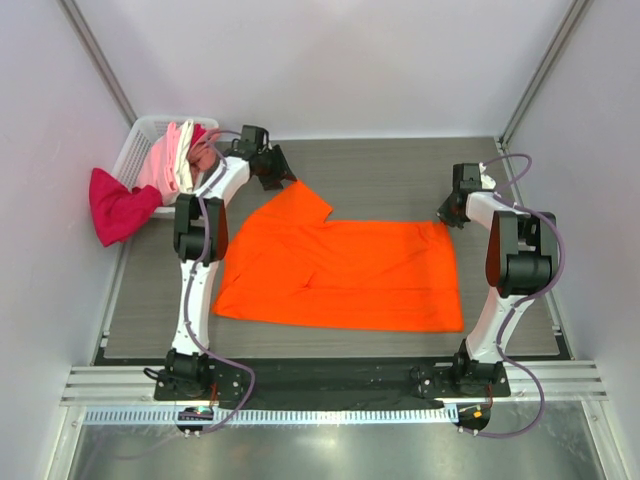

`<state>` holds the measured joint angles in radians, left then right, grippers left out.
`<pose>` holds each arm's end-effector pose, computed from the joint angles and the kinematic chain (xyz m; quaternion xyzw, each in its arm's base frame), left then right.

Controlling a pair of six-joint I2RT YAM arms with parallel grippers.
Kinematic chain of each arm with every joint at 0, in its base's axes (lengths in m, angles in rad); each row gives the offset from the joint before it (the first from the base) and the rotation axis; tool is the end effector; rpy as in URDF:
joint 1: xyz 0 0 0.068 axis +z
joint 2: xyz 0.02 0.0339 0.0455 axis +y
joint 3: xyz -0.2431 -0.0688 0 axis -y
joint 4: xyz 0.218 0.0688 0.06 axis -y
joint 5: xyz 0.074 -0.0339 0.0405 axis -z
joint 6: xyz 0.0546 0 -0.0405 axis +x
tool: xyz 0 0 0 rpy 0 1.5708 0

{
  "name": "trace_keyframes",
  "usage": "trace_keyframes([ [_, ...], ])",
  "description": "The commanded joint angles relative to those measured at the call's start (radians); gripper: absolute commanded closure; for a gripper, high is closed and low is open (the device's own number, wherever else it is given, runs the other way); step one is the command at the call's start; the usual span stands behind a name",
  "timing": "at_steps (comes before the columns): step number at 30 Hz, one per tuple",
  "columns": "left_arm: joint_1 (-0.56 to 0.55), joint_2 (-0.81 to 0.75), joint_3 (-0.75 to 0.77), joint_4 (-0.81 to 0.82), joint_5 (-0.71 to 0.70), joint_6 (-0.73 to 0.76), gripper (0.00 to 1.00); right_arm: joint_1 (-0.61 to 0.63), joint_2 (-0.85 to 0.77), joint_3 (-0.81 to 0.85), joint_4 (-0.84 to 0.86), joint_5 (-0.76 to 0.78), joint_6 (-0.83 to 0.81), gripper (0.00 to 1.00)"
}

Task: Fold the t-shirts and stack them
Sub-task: Fold the tshirt

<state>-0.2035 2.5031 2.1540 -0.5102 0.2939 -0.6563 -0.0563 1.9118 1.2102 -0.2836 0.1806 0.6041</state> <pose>0.5090 -0.1212 0.1446 -0.1585 0.9151 -0.2684 0.2560 0.3760 -0.0310 0.1413 0.3338 0.8936 -0.0054 0.3001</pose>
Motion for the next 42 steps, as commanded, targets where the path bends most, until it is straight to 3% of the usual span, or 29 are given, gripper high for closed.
trace_keyframes([
  [1, -0.016, 0.019, 0.018, -0.110, 0.030, 0.044, 0.50, -0.002, -0.014, -0.020, 0.007, 0.008, 0.008, 0.99],
  [7, -0.028, 0.026, 0.030, -0.140, 0.047, 0.067, 0.47, -0.008, -0.017, -0.023, 0.011, -0.004, 0.011, 0.99],
  [10, -0.039, 0.031, 0.032, -0.158, 0.044, 0.092, 0.50, -0.010, -0.016, -0.024, 0.012, -0.010, 0.010, 0.99],
  [16, -0.043, 0.059, 0.079, -0.179, 0.047, 0.092, 0.81, -0.011, -0.017, -0.028, 0.017, -0.013, 0.013, 0.99],
  [18, -0.040, 0.063, 0.111, -0.179, 0.010, 0.089, 0.99, -0.013, -0.016, -0.024, 0.018, -0.013, 0.014, 0.99],
  [23, -0.025, 0.051, 0.141, -0.125, -0.016, 0.046, 1.00, -0.020, -0.014, -0.020, 0.018, -0.010, 0.020, 0.99],
  [36, -0.004, -0.173, -0.160, 0.165, -0.062, 0.061, 1.00, -0.028, -0.080, -0.064, 0.080, -0.015, 0.020, 0.99],
  [42, -0.004, -0.289, -0.307, 0.262, -0.116, 0.076, 1.00, -0.030, -0.190, -0.132, 0.115, 0.052, 0.028, 0.99],
])
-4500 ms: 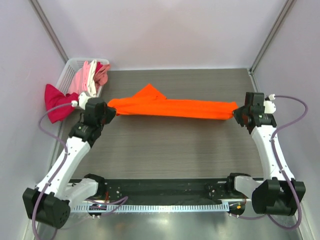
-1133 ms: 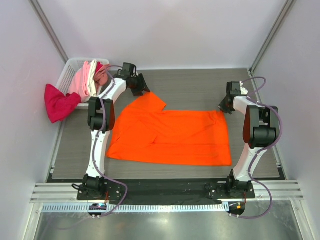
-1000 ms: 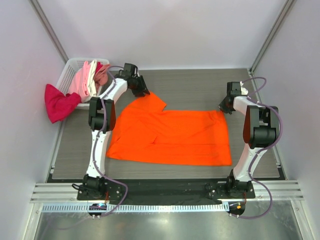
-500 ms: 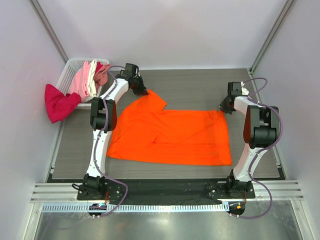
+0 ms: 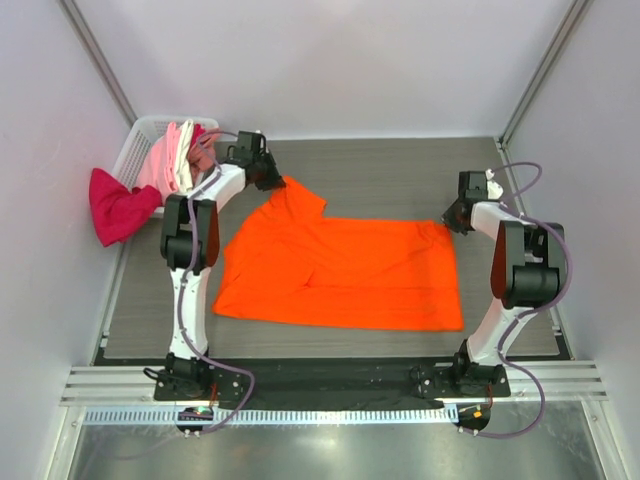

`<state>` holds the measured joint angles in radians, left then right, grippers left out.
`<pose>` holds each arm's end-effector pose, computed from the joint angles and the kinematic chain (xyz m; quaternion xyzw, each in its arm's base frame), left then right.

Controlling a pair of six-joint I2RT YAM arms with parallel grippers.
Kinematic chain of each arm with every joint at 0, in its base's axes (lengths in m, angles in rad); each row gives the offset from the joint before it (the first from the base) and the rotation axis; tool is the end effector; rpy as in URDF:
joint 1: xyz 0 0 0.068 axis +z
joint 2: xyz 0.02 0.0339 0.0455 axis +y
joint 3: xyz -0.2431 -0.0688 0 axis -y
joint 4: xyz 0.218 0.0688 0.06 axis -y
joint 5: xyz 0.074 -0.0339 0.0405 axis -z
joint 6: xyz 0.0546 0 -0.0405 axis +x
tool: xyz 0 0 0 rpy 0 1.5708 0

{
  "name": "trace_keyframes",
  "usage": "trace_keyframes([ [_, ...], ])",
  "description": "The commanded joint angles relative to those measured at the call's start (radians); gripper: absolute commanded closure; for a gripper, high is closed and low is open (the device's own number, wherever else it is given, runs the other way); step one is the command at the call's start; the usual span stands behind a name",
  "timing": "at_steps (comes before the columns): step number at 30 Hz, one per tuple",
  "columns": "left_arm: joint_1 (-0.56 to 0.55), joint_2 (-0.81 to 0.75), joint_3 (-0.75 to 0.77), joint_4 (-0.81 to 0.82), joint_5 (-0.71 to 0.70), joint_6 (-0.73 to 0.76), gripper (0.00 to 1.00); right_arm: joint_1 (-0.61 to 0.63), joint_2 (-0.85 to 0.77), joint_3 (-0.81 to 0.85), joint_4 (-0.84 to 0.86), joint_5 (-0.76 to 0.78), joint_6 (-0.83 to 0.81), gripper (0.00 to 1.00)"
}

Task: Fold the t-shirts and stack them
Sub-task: Fold the tshirt

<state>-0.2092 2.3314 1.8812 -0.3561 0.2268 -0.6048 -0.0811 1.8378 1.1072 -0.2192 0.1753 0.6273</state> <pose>0.4846 -0.1154 0.1570 -0.1398 0.9122 -0.2431 0.2988 0.3589 -0.0387 0.1433 0.3541 0.8804 0.0018 0.3156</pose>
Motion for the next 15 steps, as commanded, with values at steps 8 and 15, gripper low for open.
trace_keyframes([
  [8, -0.001, -0.185, -0.142, 0.224, -0.041, 0.045, 1.00, -0.005, -0.117, -0.033, 0.070, -0.002, 0.002, 0.99],
  [15, -0.002, -0.248, -0.223, 0.269, -0.070, 0.056, 1.00, -0.005, -0.204, -0.084, 0.073, 0.049, 0.017, 0.99],
])
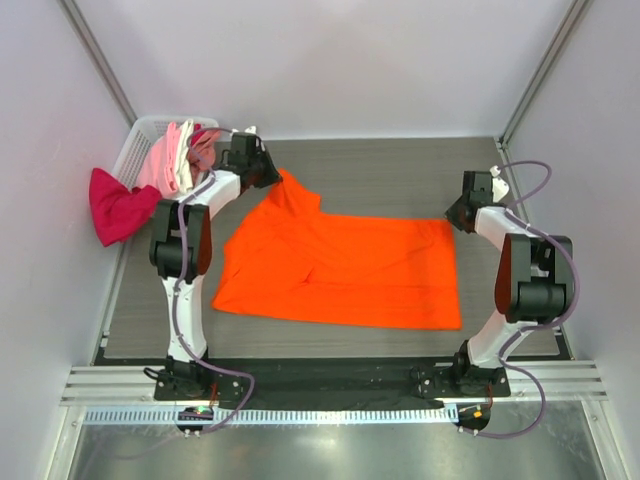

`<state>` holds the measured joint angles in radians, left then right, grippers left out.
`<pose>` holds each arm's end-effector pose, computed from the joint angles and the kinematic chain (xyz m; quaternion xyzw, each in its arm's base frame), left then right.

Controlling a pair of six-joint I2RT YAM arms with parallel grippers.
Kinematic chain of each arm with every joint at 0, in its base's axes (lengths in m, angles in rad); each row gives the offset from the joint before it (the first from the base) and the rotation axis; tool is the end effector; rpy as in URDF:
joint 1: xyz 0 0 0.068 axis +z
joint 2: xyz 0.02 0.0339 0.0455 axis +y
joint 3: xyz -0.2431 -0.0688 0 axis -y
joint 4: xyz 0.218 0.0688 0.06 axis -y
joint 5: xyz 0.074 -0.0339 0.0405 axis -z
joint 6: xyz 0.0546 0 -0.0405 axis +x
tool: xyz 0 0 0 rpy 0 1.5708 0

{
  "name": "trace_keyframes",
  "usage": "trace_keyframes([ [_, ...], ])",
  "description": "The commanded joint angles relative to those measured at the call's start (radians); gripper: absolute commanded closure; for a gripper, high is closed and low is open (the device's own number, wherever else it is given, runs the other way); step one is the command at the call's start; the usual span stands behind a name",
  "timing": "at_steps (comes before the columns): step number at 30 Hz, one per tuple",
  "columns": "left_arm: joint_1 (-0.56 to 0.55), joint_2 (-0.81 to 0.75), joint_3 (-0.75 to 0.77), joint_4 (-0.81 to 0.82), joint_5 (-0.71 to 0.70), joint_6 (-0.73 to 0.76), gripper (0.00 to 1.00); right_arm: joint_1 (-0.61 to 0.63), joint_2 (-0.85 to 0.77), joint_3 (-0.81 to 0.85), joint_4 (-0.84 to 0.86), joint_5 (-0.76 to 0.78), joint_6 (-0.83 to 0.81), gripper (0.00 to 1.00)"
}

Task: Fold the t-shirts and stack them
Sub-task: Fold the tshirt

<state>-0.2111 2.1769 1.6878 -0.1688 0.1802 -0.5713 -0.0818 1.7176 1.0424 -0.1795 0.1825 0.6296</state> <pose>0.4675 -0.1102 0.1857 -0.1211 0.8866 -0.2420 0.3750 0.3451 -0.0382 0.1682 0.3547 0.8632 0.0122 0.3591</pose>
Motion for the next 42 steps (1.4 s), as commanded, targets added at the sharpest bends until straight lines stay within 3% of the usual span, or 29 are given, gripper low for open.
trace_keyframes([
  [1, -0.001, -0.101, -0.054, 0.090, -0.024, 0.024, 1.00, -0.004, -0.093, -0.027, 0.035, 0.052, 0.021, 0.99],
  [14, -0.030, -0.282, -0.261, 0.203, -0.065, 0.062, 1.00, -0.010, -0.139, -0.085, 0.040, 0.052, 0.041, 0.99],
  [27, -0.116, -0.503, -0.416, 0.124, -0.321, 0.183, 1.00, -0.012, -0.240, -0.114, -0.003, 0.043, 0.018, 0.99],
  [42, -0.157, -0.756, -0.654, 0.101, -0.392, 0.205, 1.00, -0.012, -0.303, -0.176, -0.067, -0.012, -0.014, 0.99],
])
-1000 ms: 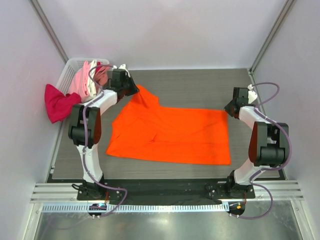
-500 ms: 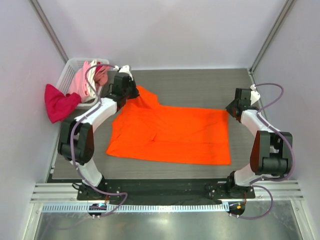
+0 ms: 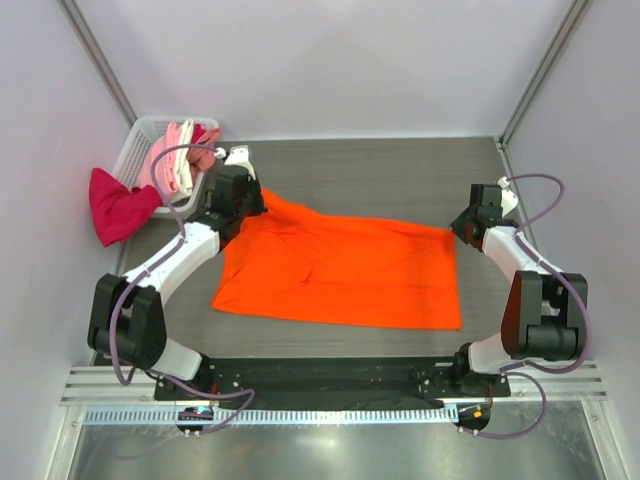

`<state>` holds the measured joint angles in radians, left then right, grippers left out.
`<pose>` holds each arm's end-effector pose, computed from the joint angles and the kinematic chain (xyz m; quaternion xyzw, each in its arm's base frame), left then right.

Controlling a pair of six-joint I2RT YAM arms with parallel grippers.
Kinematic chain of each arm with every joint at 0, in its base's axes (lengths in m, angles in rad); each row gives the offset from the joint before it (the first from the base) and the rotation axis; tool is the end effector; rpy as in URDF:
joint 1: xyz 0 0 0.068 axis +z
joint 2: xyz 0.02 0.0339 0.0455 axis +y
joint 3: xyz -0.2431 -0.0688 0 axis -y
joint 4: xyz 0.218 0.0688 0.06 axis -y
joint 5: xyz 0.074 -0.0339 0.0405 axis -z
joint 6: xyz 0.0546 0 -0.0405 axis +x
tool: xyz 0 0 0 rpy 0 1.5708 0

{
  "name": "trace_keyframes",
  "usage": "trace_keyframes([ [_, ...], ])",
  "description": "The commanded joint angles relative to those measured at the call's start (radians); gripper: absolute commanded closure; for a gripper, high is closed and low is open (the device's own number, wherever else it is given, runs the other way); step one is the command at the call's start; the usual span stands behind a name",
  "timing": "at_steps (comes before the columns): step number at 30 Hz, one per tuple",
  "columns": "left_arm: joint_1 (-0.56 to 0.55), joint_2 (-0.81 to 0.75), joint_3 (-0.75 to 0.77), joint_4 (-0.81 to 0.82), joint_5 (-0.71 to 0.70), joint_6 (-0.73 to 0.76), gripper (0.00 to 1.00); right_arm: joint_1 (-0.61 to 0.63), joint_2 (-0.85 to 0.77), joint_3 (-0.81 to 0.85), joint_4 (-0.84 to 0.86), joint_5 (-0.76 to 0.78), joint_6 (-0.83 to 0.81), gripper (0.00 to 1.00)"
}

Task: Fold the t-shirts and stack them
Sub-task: Fold the tshirt

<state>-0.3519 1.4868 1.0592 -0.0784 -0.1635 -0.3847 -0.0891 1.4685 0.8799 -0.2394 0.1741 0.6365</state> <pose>0.3173 -0.1070 0.2580 -0.0555 0.8579 -0.1165 0.4973 0.2942 -0.0358 0.1901 0.3589 0.8567 0.0197 0.3700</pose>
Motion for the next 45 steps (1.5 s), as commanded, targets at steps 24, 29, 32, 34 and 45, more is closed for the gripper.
trace_keyframes([
  [24, -0.206, -0.275, -0.243, -0.104, -0.321, 0.004, 1.00, -0.077, -0.296, -0.220, -0.063, 0.031, 0.015, 0.99],
  [29, -0.206, -0.348, -0.274, -0.129, -0.364, -0.005, 1.00, -0.083, -0.327, -0.233, -0.072, 0.021, 0.009, 0.99],
  [32, -0.208, -0.391, -0.291, -0.135, -0.366, -0.003, 1.00, -0.083, -0.333, -0.236, -0.077, 0.005, 0.006, 0.99],
  [34, -0.214, -0.405, -0.298, -0.141, -0.366, -0.008, 1.00, -0.083, -0.333, -0.234, -0.083, -0.004, 0.005, 0.99],
  [45, -0.303, -0.465, -0.335, -0.264, -0.442, -0.081, 1.00, -0.081, -0.385, -0.282, -0.100, -0.021, 0.008, 0.99],
])
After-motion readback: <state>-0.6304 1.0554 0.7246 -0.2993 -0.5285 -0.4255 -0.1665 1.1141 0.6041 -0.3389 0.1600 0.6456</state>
